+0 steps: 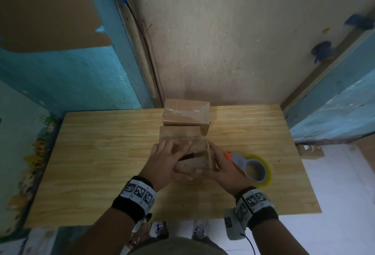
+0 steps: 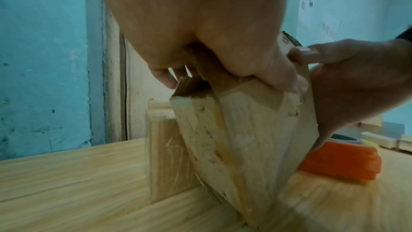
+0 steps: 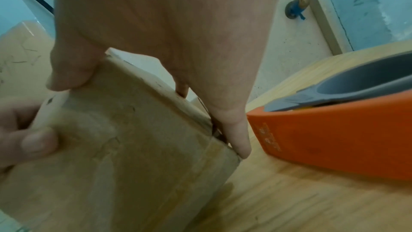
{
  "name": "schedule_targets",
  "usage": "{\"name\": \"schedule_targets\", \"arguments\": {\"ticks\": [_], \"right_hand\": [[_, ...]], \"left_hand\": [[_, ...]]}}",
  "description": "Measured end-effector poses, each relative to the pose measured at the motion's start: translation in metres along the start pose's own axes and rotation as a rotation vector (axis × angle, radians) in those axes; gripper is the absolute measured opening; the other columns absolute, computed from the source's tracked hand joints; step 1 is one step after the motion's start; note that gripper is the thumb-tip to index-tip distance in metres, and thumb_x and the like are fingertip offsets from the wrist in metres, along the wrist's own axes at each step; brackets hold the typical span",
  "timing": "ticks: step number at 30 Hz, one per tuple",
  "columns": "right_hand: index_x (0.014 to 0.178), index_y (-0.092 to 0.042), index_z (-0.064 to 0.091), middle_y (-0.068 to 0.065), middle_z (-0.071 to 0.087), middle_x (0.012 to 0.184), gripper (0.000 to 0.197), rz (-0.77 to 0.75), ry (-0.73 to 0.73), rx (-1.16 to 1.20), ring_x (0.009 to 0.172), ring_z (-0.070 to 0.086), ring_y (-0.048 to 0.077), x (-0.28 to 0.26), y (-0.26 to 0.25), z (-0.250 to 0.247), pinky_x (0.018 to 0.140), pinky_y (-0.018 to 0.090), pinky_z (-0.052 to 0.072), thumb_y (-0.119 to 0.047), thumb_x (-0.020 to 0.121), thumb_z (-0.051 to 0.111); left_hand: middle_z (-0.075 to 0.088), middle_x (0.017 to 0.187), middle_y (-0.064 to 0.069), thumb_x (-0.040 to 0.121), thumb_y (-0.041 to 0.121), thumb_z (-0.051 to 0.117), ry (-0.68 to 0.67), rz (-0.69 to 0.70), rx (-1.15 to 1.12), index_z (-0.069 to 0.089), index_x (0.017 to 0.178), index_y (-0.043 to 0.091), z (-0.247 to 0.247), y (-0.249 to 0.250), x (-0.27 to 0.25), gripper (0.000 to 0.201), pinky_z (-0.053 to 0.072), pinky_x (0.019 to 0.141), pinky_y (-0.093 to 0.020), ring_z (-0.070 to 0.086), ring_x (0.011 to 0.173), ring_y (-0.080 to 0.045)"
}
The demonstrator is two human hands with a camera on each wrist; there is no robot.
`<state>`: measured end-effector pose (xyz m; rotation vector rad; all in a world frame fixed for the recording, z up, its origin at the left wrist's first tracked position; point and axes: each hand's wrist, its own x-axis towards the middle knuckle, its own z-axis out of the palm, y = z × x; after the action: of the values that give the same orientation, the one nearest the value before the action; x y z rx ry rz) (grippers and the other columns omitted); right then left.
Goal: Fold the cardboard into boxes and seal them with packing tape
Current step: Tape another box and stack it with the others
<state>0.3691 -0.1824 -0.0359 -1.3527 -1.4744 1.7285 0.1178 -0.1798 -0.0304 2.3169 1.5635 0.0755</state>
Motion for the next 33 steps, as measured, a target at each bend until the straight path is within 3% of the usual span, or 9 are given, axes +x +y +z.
{"name": "schedule_targets", "arguments": {"ticks": [6,13,15,18,21,24,27,29,33], "right_hand": [[0.147,-0.029,0.050,-0.006,0.071,0.130,0.088,0.058,0.068,-0.095,0.121,0.069,0.012,0.000,0.018,-0.003,0.101,0.042,0.060,-0.036,0.072,0.096],[0.158,-0.033,0.040,-0.009,0.056,0.143,0.085,0.227,0.113,-0.167,0.129,0.058,0.015,-0.001,0.020,-0.008,0.105,0.040,0.056,-0.043,0.085,0.081],[0.146,-0.024,0.055,-0.006,0.064,0.137,0.065,0.191,0.163,-0.079,0.126,0.062,0.011,-0.001,0.022,-0.013,0.109,0.042,0.055,-0.044,0.090,0.080],[0.106,-0.024,0.071,-0.007,0.073,0.100,0.007,0.070,0.447,-0.318,0.094,0.068,0.008,0.000,0.030,-0.028,0.090,0.044,0.060,-0.028,0.104,0.066],[0.084,-0.028,0.061,-0.005,0.065,0.081,0.046,0.145,0.508,-0.781,0.081,0.065,0.022,0.002,0.047,-0.039,0.076,0.046,0.059,-0.063,0.105,0.041],[0.108,-0.018,0.058,0.006,0.061,0.104,0.049,0.334,0.583,-1.084,0.102,0.062,0.031,-0.001,0.056,-0.037,0.089,0.046,0.056,-0.066,0.095,0.056],[0.124,-0.013,0.053,0.008,0.065,0.117,0.051,0.544,0.574,-1.082,0.110,0.067,0.030,-0.005,0.061,-0.037,0.099,0.049,0.053,-0.049,0.091,0.068],[0.120,-0.023,0.056,-0.002,0.070,0.104,0.032,0.601,0.525,-1.032,0.104,0.069,0.023,-0.007,0.069,-0.046,0.108,0.057,0.046,-0.038,0.093,0.065],[0.097,-0.030,0.056,-0.010,0.065,0.083,0.017,0.402,0.379,-0.900,0.086,0.070,0.016,-0.011,0.076,-0.053,0.100,0.052,0.054,-0.047,0.097,0.060]], "left_hand": [[0.047,0.133,-0.004,0.075,0.096,0.024,0.023,0.087,0.208,0.025,0.160,0.039,0.023,0.009,0.006,0.102,0.042,0.100,-0.045,0.047,0.118,-0.026],[0.053,0.130,-0.012,0.103,0.050,0.031,0.068,0.155,0.288,0.029,0.160,0.024,0.046,0.030,0.010,0.062,0.044,0.105,-0.054,0.056,0.118,-0.029],[0.054,0.135,-0.010,0.105,0.054,0.030,0.066,0.140,0.288,0.028,0.161,0.022,0.049,0.030,0.013,0.064,0.040,0.107,-0.055,0.055,0.121,-0.029],[0.053,0.140,-0.011,0.100,0.075,0.021,0.008,0.113,0.274,0.025,0.162,0.015,0.052,0.026,0.019,0.086,0.040,0.106,-0.057,0.054,0.122,-0.031],[0.047,0.147,-0.012,0.087,0.092,0.019,-0.064,0.101,0.283,0.013,0.164,0.014,0.053,0.021,0.024,0.110,0.040,0.104,-0.055,0.050,0.126,-0.032],[0.038,0.151,-0.009,0.079,0.083,0.051,-0.107,0.116,0.287,-0.006,0.163,0.019,0.052,0.016,0.027,0.120,0.034,0.110,-0.053,0.043,0.133,-0.030],[0.035,0.152,-0.007,0.077,0.077,0.062,-0.130,0.131,0.278,-0.009,0.163,0.023,0.051,0.015,0.029,0.124,0.033,0.111,-0.052,0.041,0.134,-0.028],[0.035,0.151,-0.005,0.076,0.076,0.064,-0.131,0.157,0.272,-0.006,0.163,0.024,0.053,0.014,0.027,0.123,0.033,0.111,-0.053,0.042,0.133,-0.028],[0.042,0.146,-0.001,0.073,0.086,0.055,-0.079,0.192,0.234,0.003,0.164,0.027,0.062,0.011,0.025,0.121,0.034,0.110,-0.055,0.048,0.127,-0.024]]}}
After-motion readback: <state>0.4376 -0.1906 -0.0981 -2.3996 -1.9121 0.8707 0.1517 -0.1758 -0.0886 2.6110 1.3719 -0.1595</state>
